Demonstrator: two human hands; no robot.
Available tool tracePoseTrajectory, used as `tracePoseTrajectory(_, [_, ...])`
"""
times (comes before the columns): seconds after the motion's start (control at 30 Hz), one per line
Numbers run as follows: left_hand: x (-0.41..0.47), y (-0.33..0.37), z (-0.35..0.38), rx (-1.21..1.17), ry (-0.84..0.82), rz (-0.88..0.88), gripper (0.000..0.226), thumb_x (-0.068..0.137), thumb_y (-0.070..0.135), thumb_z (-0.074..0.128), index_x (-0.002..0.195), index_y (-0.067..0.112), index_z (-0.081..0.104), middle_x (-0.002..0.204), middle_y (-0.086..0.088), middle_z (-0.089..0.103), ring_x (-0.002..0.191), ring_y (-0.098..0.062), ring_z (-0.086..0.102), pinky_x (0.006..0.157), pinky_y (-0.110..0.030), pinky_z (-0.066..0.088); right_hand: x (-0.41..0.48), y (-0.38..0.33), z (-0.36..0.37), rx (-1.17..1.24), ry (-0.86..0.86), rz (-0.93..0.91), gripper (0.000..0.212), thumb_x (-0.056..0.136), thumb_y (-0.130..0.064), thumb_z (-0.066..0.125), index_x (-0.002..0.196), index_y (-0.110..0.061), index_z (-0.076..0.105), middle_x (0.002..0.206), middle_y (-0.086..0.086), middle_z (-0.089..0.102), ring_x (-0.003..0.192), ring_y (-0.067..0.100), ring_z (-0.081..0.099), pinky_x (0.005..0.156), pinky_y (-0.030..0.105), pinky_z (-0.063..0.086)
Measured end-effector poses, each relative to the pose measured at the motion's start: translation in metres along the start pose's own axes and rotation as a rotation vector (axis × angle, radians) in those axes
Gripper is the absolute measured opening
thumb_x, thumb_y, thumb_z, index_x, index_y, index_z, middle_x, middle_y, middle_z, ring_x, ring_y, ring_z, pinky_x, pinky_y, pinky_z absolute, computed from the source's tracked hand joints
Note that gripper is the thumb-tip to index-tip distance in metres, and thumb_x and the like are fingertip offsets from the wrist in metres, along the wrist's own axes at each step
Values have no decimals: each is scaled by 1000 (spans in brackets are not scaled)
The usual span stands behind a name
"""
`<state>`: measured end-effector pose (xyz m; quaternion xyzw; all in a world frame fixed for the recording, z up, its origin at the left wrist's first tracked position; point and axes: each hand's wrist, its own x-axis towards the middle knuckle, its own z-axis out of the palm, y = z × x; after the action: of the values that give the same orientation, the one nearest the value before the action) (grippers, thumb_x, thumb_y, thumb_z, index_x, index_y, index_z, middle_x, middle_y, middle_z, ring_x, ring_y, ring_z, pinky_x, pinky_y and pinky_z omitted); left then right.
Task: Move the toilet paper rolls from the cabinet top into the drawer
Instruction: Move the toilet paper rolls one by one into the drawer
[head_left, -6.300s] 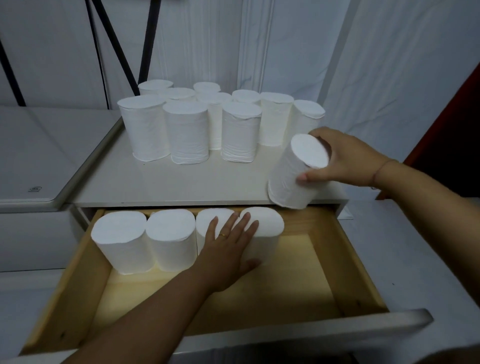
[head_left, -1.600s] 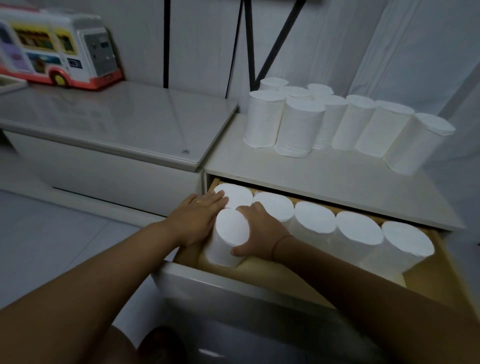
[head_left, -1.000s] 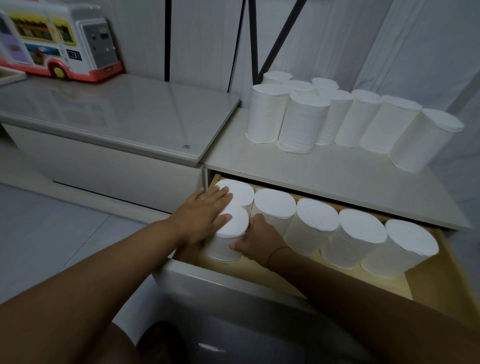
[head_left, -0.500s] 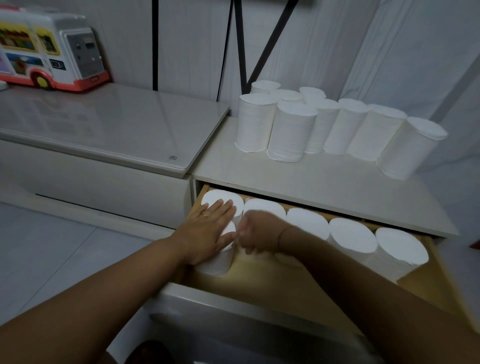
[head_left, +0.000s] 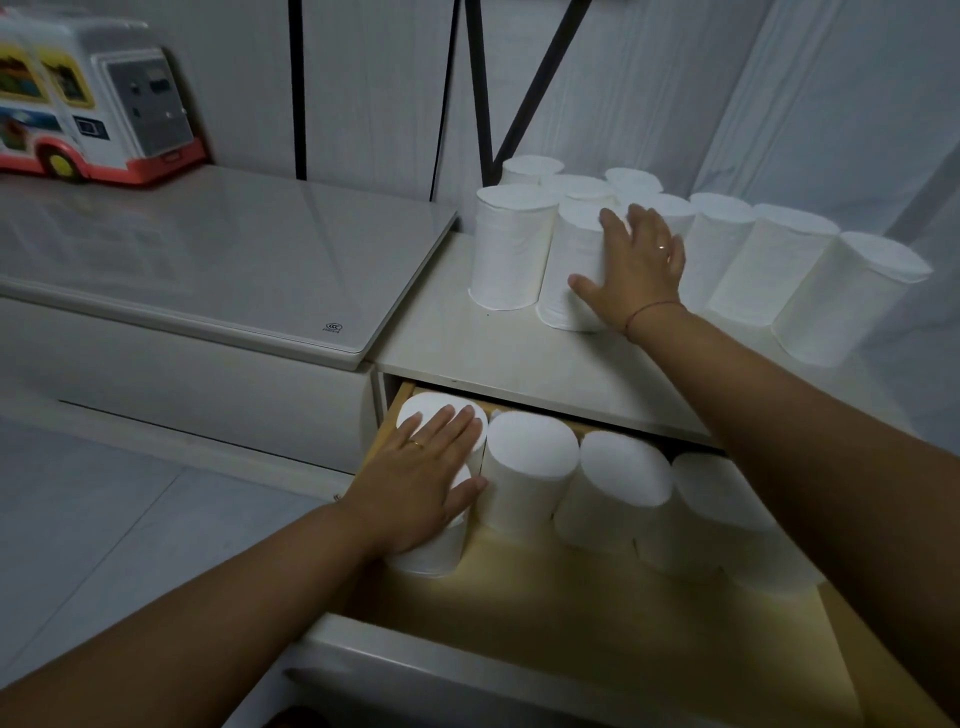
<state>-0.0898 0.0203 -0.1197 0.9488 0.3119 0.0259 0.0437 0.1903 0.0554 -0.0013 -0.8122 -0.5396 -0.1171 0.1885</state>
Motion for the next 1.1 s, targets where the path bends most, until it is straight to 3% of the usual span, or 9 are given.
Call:
tracePoseTrajectory(0.13, [0,1,-2,-1,0,-1,73,87,60,0,151,24,-7,159,4,-11,146,-12,-15,119,-33,-11,10,0,3,37,96,-11,62,79,-46,62,130,-23,35,156,9,9,144,29,1,114,48,-3])
tracePoseTrajectory(0.23, [0,1,-2,-2,10,-1,69,92,57,7,151,24,-6,159,4,-11,145,-12,-15,117,-32,-13,13,0,-1,89,122,-23,51,74,-44,68,111,-21,42,156,6,13,144,29,3,115,47,-1])
tracePoseTrajectory(0.3, [0,1,-2,16,14,-3,66,96,55,12,151,23,-7,159,4,-11,145,-12,-15,117,-31,-13,13,0,-6,177,86,-41,50,69,-43,72,99,-19,41,150,8,26,141,32,14,113,46,14])
tracePoseTrajectory(0.37, [1,1,-2,18,11,-2,66,97,54,13,151,23,-7,159,4,-11,145,-11,-16,117,-31,-13,10,-1,-12,295,51,-41,52,65,-41,76,94,-18,38,118,9,46,123,34,36,90,37,36])
tracePoseTrajectory(0.43, [1,0,-2,16,6,1,66,97,54,13,151,23,-7,159,3,-11,145,-11,-16,118,-32,-12,7,-2,-17,328,48,-43,57,63,-39,78,99,-18,40,103,2,45,108,30,41,79,34,36])
tracePoseTrajectory(0.6, [2,0,-1,24,0,-4,65,98,53,15,151,23,-6,160,2,-10,146,-12,-15,119,-32,-10,-1,1,-29,228,-85,-83,97,59,-39,82,138,-20,29,135,10,36,128,35,29,102,44,31])
tracePoseTrajectory(0.83, [2,1,-2,25,-13,-12,65,99,52,18,151,21,-4,160,1,-9,146,-13,-13,119,-33,-8,-30,5,-40,245,-53,-104,86,59,-41,82,130,-20,39,128,8,44,117,30,42,91,38,39])
tracePoseTrajectory(0.93, [1,1,-4,24,-21,-12,65,98,52,17,151,21,-4,160,1,-8,146,-13,-12,120,-34,-6,-52,3,-49,352,-20,-101,81,60,-47,79,127,-22,43,119,1,46,103,16,44,83,29,37])
tracePoseTrajectory(1.1, [-2,3,-5,37,-30,-18,64,99,51,18,151,21,-4,161,0,-8,147,-13,-10,119,-34,-5,-95,-4,-70,463,-135,-116,73,59,-57,75,121,-27,49,110,-6,50,98,12,47,81,24,35])
